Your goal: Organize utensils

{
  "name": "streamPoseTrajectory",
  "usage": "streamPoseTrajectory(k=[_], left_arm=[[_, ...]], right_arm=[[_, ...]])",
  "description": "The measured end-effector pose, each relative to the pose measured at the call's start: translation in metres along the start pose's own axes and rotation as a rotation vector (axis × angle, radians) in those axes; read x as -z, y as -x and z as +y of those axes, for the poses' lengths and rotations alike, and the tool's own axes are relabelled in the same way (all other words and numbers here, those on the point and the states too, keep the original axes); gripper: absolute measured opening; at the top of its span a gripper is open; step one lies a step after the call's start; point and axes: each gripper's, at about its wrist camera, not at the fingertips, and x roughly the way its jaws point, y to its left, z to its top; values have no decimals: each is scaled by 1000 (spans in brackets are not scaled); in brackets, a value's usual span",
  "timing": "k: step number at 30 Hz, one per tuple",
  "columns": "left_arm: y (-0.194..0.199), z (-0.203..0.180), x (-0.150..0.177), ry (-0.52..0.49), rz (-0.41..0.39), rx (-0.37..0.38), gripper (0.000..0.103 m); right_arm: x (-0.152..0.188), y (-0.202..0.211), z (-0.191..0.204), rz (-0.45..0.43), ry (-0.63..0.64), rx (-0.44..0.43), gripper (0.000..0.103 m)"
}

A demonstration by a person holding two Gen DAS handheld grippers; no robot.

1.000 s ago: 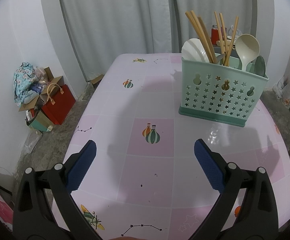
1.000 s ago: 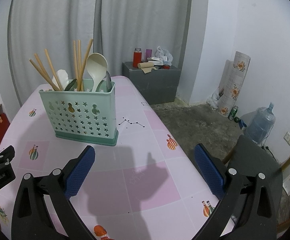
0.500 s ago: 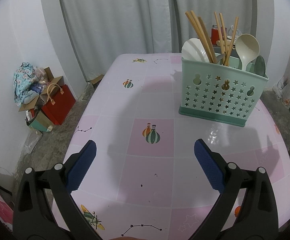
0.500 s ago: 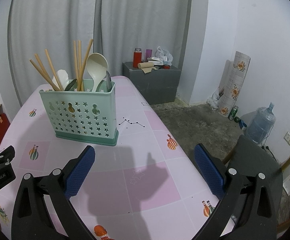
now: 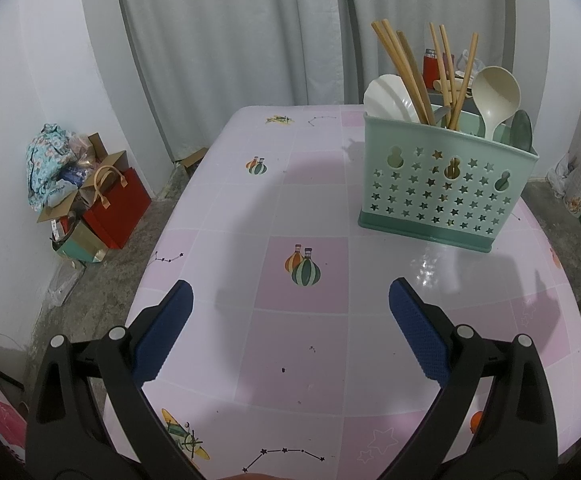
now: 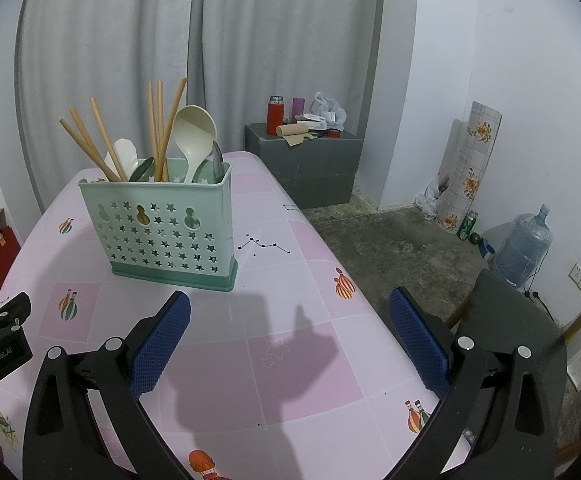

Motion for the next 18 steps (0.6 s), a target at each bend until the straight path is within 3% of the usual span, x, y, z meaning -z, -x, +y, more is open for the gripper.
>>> streamPoseTrajectory(k=[18], left_arm=[[0, -2, 1, -15, 11, 18, 95]], right_arm=[[0, 0, 0, 0, 1, -1, 97]])
